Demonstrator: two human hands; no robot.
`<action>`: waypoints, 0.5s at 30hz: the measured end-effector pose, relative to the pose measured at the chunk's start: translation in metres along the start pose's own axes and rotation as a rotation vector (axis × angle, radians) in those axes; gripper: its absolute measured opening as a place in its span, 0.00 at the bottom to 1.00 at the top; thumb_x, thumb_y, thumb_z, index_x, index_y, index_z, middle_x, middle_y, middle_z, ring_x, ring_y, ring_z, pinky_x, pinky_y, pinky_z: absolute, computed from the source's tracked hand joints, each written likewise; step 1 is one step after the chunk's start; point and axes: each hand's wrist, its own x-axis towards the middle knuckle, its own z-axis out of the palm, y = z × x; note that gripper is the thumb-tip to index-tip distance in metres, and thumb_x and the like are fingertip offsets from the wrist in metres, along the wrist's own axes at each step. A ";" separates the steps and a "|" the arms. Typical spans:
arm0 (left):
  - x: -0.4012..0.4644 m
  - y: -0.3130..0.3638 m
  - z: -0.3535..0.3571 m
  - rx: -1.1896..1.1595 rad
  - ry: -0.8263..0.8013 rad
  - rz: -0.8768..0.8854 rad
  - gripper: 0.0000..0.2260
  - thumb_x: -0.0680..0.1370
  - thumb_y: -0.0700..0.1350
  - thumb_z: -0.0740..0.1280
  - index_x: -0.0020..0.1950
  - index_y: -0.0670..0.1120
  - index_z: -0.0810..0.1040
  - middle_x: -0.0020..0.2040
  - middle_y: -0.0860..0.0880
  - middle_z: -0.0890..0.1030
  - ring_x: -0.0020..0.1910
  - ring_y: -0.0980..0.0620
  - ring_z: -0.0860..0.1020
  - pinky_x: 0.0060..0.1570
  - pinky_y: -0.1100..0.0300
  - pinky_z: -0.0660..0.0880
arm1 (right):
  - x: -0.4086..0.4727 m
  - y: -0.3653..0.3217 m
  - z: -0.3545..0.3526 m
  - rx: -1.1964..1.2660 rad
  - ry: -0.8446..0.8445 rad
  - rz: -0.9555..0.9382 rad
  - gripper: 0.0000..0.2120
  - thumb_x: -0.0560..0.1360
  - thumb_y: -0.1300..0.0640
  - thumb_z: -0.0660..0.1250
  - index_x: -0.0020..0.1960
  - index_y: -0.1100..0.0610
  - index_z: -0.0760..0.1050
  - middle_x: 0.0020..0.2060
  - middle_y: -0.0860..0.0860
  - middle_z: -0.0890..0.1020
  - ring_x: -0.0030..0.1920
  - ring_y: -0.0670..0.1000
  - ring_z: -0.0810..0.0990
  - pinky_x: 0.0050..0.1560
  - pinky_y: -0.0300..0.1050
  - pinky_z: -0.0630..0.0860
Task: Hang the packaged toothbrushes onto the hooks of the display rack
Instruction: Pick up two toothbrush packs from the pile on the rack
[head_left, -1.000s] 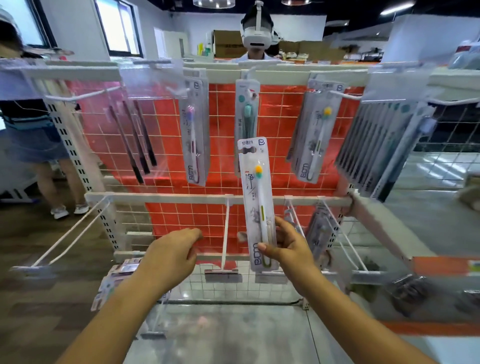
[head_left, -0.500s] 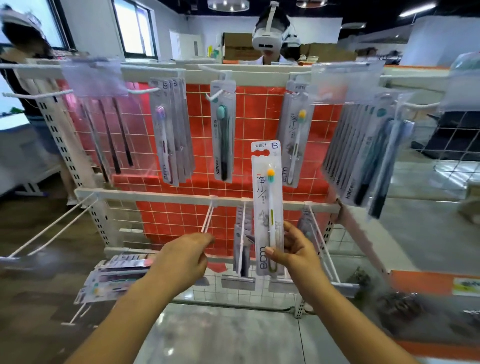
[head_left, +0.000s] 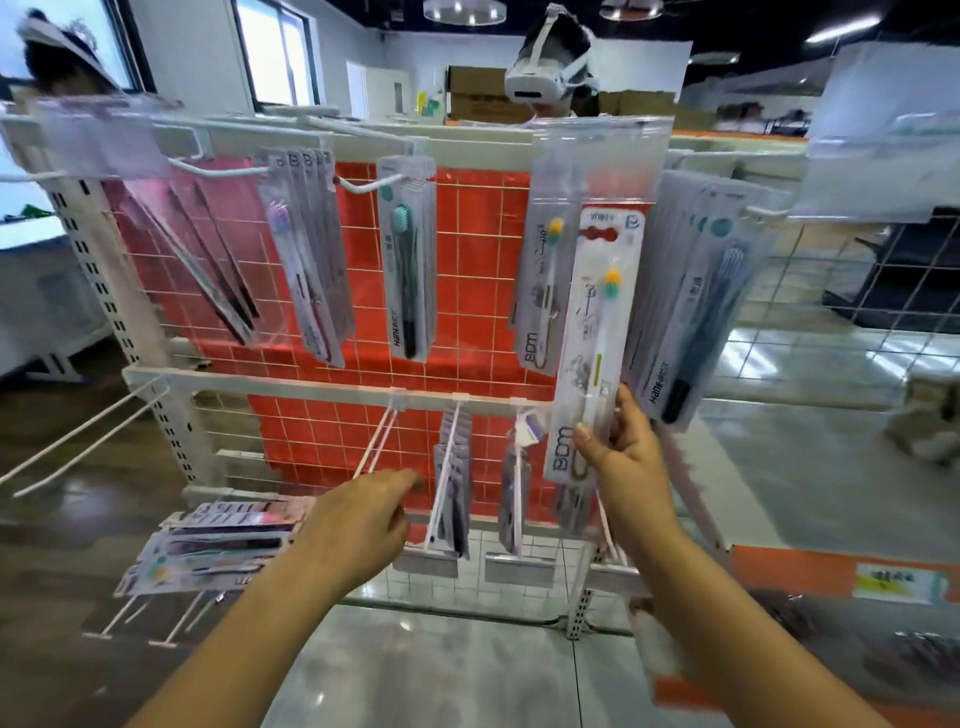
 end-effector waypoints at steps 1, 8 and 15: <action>0.000 0.001 0.000 -0.003 0.004 -0.001 0.16 0.79 0.43 0.59 0.67 0.51 0.70 0.62 0.53 0.77 0.58 0.53 0.76 0.55 0.59 0.74 | 0.001 -0.004 0.001 -0.005 0.002 -0.031 0.31 0.75 0.66 0.63 0.74 0.50 0.59 0.67 0.53 0.72 0.65 0.56 0.73 0.61 0.62 0.72; -0.002 0.005 0.002 -0.011 0.032 -0.013 0.16 0.78 0.42 0.60 0.66 0.51 0.71 0.61 0.53 0.78 0.58 0.53 0.76 0.55 0.60 0.73 | -0.010 -0.014 0.010 -0.139 -0.077 -0.181 0.34 0.77 0.66 0.61 0.70 0.37 0.51 0.74 0.47 0.61 0.72 0.51 0.63 0.68 0.58 0.67; -0.005 0.006 0.003 -0.014 0.019 -0.027 0.16 0.78 0.42 0.60 0.65 0.51 0.72 0.61 0.53 0.78 0.57 0.53 0.77 0.54 0.59 0.74 | -0.004 -0.029 0.008 -0.412 -0.131 -0.146 0.36 0.78 0.66 0.60 0.76 0.45 0.45 0.66 0.38 0.58 0.56 0.30 0.69 0.50 0.20 0.65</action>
